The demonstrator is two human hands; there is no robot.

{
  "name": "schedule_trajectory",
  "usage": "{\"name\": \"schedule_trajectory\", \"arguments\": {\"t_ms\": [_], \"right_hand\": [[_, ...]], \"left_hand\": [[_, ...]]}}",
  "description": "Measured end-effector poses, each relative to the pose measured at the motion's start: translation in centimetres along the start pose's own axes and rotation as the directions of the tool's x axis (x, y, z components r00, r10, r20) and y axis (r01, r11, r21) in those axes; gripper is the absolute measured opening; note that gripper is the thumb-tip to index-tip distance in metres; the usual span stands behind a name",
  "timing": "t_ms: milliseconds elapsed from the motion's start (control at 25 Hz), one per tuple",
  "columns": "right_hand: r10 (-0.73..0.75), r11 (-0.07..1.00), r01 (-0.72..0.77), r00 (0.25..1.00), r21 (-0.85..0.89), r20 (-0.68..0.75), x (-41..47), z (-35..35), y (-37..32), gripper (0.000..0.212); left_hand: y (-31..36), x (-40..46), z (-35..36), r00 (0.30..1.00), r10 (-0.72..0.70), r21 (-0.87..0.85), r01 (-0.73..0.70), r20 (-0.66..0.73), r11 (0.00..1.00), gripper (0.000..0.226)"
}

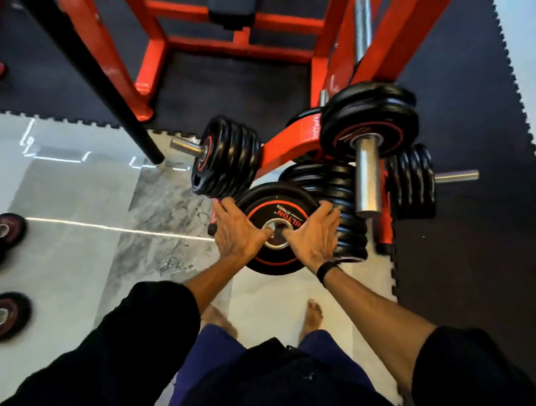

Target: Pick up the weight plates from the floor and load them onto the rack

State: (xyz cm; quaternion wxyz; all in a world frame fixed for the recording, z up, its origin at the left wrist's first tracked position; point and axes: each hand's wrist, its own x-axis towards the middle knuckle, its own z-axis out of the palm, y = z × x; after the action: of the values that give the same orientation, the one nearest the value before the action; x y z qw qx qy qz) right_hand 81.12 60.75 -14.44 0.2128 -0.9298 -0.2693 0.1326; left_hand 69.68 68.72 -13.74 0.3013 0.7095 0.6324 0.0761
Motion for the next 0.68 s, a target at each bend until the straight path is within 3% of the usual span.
{"name": "schedule_trajectory", "arguments": {"t_ms": [240,360,680], "right_hand": [[0.001,0.988,0.014,0.995,0.156,-0.096,-2.3,-4.7,9.8,0.099],[0.024,0.969,0.019,0.985,0.247,-0.171,-2.5,-7.2,13.1,0.1],[-0.003,0.912,0.144,0.939,0.384,-0.345,1.9,-11.3,13.1,0.093]], "left_hand": [[3.9,-7.7,5.0,0.99,0.137,-0.122,-0.134,0.015,0.983,0.1],[5.8,-10.3,6.7,0.952,0.307,-0.159,-0.301,0.009,0.94,0.099],[11.7,-8.8,5.7,0.861,0.501,-0.252,-0.506,-0.087,0.825,0.093]]}}
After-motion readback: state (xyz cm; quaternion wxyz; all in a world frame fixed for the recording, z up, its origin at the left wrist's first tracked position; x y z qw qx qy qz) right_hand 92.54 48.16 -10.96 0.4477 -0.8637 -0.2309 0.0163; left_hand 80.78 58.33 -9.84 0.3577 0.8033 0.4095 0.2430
